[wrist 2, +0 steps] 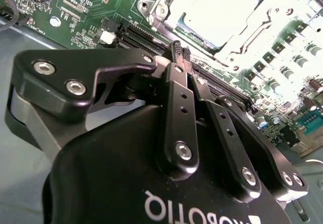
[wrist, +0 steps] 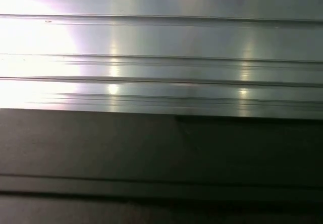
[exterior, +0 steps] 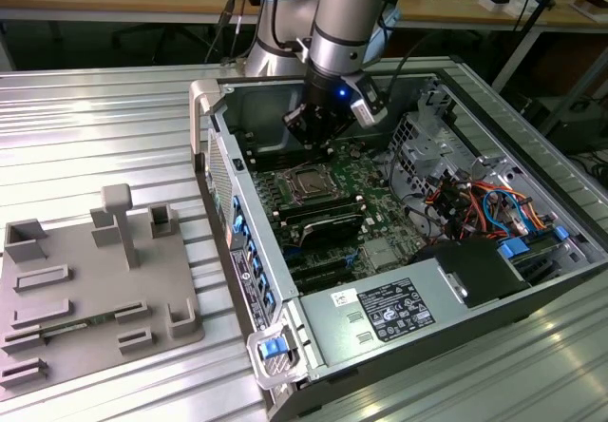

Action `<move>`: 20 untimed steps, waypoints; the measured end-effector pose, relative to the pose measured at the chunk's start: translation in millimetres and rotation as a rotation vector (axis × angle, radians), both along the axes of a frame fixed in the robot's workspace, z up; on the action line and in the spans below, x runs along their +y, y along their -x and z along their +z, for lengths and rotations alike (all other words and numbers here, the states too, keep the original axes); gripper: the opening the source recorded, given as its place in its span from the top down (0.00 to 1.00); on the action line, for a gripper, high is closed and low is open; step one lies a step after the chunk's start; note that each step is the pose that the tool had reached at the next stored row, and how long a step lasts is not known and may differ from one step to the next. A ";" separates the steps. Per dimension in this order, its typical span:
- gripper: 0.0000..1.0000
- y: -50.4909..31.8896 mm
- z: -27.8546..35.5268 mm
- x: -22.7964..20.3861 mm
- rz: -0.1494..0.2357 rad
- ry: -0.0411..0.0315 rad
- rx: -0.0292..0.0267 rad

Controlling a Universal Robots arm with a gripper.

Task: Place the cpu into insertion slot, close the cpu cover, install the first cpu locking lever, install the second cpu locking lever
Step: 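Install the first cpu locking lever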

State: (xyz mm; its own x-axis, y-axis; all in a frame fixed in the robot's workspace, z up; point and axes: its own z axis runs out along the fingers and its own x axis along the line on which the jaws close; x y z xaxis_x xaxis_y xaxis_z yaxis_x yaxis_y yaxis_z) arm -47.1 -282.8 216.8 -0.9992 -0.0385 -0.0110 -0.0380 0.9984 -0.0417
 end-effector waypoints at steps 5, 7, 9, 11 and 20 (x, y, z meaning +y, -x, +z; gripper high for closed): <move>0.89 -3.1 -4.2 -0.2 0.000 -0.0007 -0.0007; 0.89 -4.2 -5.5 0.1 0.000 -0.0012 -0.0007; 0.89 -5.1 -6.3 0.1 0.000 -0.0012 -0.0009; 0.89 -5.0 -6.4 -0.1 0.000 -0.0006 -0.0005; 0.89 -5.4 -8.4 -1.0 0.000 -0.0020 -0.0015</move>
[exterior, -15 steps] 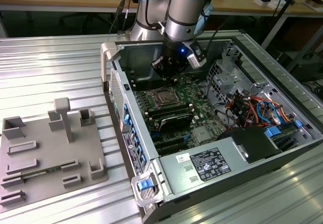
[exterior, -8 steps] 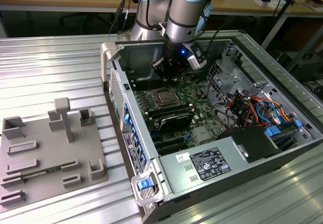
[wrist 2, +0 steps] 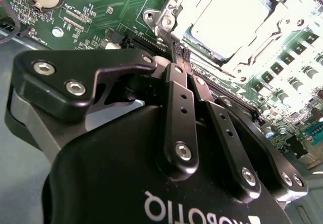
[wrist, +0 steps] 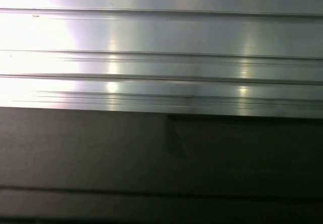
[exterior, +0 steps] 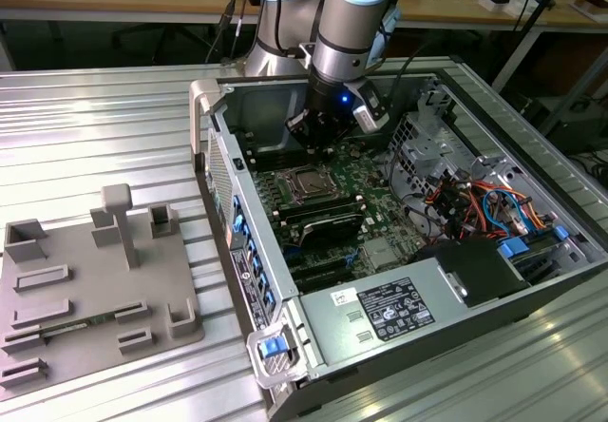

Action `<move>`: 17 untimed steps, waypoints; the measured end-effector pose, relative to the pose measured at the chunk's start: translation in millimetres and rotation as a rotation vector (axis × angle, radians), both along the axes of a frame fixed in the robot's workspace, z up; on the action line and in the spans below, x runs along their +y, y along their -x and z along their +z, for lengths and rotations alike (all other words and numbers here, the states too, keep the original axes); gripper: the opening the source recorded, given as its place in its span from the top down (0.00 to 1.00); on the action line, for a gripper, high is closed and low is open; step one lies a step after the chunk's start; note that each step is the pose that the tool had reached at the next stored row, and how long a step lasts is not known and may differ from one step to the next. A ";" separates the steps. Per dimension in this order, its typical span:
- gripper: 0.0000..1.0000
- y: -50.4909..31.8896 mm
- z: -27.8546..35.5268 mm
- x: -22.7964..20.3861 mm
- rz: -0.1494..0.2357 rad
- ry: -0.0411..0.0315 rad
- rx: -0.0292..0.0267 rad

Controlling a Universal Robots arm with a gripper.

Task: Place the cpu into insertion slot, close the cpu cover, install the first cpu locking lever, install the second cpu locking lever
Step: 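Install the first cpu locking lever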

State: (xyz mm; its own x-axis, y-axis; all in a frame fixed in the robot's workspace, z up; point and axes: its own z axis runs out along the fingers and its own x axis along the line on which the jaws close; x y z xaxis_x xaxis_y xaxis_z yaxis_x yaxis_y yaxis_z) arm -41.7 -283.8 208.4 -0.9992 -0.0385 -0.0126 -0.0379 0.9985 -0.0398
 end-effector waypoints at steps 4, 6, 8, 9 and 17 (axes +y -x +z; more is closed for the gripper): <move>0.89 0.0 -0.1 -0.3 0.000 -0.0001 -0.0001; 0.89 0.0 -0.1 -0.9 0.000 -0.0002 0.0000; 0.89 0.0 -0.1 -1.7 0.000 -0.0006 -0.0002; 0.89 0.0 0.0 -2.6 0.000 -0.0020 -0.0001; 0.89 0.0 0.0 -6.1 0.000 -0.0216 0.0000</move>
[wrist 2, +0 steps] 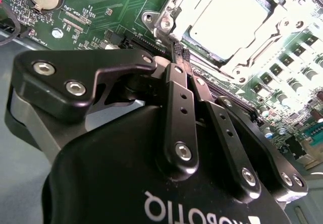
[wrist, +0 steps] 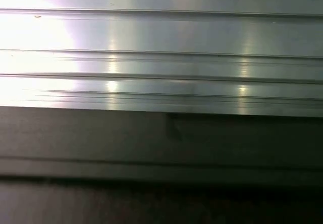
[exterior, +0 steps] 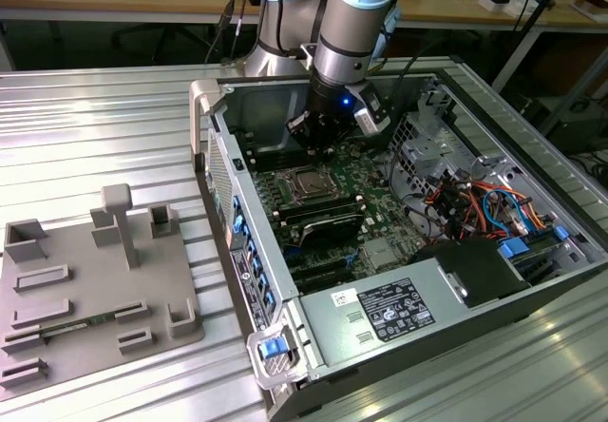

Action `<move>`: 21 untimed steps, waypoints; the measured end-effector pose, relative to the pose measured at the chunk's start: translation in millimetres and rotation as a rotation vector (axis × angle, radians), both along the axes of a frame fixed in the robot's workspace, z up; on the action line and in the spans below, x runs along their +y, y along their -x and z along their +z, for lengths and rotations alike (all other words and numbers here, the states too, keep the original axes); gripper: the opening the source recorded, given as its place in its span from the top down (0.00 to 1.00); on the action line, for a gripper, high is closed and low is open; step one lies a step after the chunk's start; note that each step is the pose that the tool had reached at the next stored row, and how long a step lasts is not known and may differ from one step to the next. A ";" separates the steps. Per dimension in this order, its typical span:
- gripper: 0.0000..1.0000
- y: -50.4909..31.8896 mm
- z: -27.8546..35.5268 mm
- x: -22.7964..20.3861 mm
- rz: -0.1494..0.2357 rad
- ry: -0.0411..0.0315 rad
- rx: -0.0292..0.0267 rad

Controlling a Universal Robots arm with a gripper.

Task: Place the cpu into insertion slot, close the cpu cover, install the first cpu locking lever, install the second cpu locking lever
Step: 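Install the first cpu locking lever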

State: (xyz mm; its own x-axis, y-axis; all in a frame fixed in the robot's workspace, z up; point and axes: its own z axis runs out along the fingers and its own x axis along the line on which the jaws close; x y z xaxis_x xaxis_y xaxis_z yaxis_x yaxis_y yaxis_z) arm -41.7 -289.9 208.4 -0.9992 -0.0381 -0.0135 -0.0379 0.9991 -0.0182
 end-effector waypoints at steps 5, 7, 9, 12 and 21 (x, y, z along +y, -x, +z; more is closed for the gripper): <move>0.89 0.0 0.0 -0.1 0.000 -0.0007 0.0000; 0.89 0.0 0.0 -0.2 0.000 -0.0007 0.0000; 0.89 0.0 0.0 -0.3 0.000 -0.0007 0.0000; 0.89 0.0 0.0 -0.3 0.000 -0.0008 0.0000; 0.89 0.0 -0.3 -1.2 0.000 -0.0008 -0.0001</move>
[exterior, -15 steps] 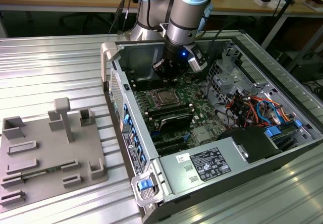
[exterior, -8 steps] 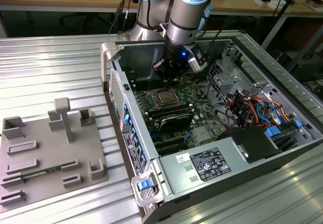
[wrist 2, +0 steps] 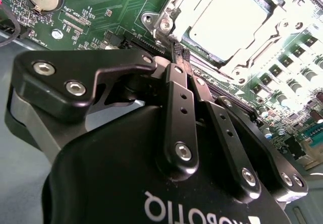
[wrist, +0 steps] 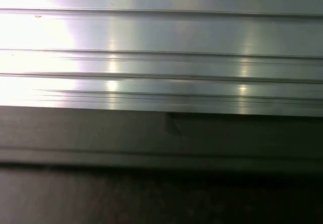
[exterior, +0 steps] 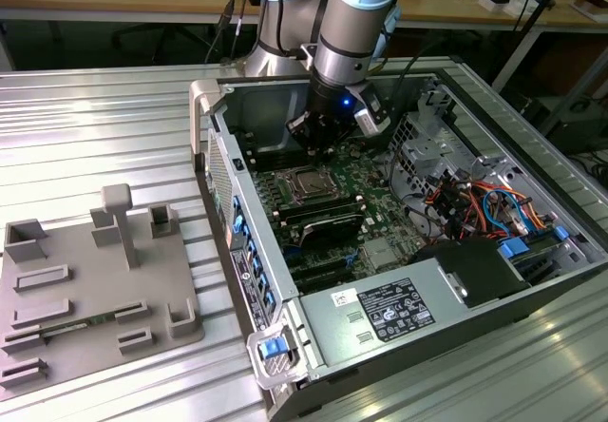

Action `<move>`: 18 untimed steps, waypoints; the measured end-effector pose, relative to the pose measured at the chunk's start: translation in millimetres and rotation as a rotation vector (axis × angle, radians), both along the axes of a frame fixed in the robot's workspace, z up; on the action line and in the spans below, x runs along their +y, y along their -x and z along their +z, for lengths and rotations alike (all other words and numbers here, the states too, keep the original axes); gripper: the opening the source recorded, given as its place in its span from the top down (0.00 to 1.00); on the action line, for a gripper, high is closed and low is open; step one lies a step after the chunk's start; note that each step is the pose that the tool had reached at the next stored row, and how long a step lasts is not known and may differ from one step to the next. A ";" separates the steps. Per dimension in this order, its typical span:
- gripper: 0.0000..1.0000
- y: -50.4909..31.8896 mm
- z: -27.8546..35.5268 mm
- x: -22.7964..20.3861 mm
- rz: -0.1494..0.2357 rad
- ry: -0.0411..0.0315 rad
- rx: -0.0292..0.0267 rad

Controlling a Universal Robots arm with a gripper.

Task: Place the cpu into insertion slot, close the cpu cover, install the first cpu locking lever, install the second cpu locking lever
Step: 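Install the first cpu locking lever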

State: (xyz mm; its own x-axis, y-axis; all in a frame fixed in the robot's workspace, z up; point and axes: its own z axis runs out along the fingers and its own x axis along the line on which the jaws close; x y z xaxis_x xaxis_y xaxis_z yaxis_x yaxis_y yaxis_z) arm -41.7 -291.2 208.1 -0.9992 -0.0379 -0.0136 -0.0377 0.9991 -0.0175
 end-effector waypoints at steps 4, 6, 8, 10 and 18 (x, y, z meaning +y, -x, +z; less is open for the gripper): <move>0.89 0.0 -2.9 0.0 0.000 0.0002 0.0001; 0.89 0.1 -5.0 -0.2 -0.001 0.0012 0.0006; 0.89 -0.1 -6.5 0.1 -0.002 -0.0004 0.0001; 0.89 -0.1 -6.9 0.2 -0.002 0.0002 0.0001; 0.89 -0.1 1.0 3.1 -0.002 0.0000 0.0000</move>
State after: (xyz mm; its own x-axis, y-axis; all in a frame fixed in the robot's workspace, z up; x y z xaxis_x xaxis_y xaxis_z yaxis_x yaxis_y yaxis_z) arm -41.6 -288.0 209.2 -0.9993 -0.0357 -0.0136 -0.0355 0.9992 -0.0174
